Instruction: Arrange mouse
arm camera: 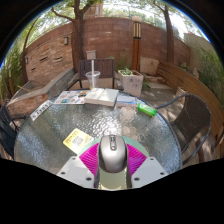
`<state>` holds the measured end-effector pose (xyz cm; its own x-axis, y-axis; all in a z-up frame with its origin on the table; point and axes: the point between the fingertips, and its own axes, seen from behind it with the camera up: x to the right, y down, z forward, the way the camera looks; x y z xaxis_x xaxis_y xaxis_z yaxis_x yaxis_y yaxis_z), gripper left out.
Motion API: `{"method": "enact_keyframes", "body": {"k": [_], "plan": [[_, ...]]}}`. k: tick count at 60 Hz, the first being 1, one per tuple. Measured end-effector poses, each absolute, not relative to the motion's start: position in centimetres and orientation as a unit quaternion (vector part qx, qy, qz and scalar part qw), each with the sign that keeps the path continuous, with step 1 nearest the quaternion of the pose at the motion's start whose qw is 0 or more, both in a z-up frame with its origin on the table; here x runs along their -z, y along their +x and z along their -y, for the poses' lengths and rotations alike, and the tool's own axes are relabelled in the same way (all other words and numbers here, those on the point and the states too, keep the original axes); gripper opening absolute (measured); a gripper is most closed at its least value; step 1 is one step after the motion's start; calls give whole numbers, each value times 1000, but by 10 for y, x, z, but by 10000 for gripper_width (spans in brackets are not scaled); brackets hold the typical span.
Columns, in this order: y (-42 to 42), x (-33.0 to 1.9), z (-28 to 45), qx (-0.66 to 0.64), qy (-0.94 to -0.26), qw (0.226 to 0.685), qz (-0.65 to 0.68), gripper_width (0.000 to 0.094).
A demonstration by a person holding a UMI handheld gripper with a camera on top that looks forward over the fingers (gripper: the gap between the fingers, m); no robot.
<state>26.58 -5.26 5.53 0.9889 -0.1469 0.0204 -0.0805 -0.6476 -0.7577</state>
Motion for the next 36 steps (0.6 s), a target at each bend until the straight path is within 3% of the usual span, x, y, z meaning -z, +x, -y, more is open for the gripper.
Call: {"method": "enact_keyframes", "body": {"k": [4, 5, 11, 16, 36], "plan": [[275, -29, 66, 31, -921, 382, -75, 410], [271, -6, 82, 31, -922, 377, -79, 425], [277, 2, 84, 26, -926, 366, -89, 564], [277, -14, 87, 30, -920, 384, -78, 857], [243, -140, 184, 72, -896, 434, -57, 851]]}}
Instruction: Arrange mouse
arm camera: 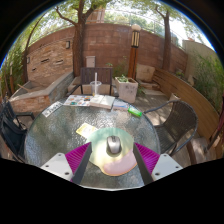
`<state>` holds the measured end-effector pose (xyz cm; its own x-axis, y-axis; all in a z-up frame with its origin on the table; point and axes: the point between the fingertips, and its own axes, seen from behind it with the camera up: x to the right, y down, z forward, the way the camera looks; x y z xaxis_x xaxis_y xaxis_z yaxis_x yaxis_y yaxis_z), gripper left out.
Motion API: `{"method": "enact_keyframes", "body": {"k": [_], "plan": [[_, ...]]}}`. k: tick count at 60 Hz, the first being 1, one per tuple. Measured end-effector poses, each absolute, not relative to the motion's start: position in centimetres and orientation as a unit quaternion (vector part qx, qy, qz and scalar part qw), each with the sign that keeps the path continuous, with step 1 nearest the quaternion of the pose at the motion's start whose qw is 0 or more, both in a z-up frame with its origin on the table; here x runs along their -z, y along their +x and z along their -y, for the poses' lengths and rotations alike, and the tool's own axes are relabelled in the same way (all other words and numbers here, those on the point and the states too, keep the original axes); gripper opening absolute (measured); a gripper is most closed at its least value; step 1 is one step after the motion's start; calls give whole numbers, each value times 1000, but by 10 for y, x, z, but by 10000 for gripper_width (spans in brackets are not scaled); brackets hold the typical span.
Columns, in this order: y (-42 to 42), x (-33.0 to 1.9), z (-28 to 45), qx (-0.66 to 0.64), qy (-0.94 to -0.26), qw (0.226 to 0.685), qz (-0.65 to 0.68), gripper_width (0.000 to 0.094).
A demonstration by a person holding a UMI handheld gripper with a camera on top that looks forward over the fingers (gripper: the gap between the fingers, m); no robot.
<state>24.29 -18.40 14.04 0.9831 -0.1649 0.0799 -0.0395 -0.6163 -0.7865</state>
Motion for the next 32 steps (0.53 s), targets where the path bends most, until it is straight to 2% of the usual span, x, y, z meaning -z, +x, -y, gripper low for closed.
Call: {"method": "enact_keyframes", "body": {"k": [12, 32], "plan": [[212, -195, 256, 96, -883, 457, -46, 870], [190, -227, 314, 115, -875, 469, -37, 871]]}}
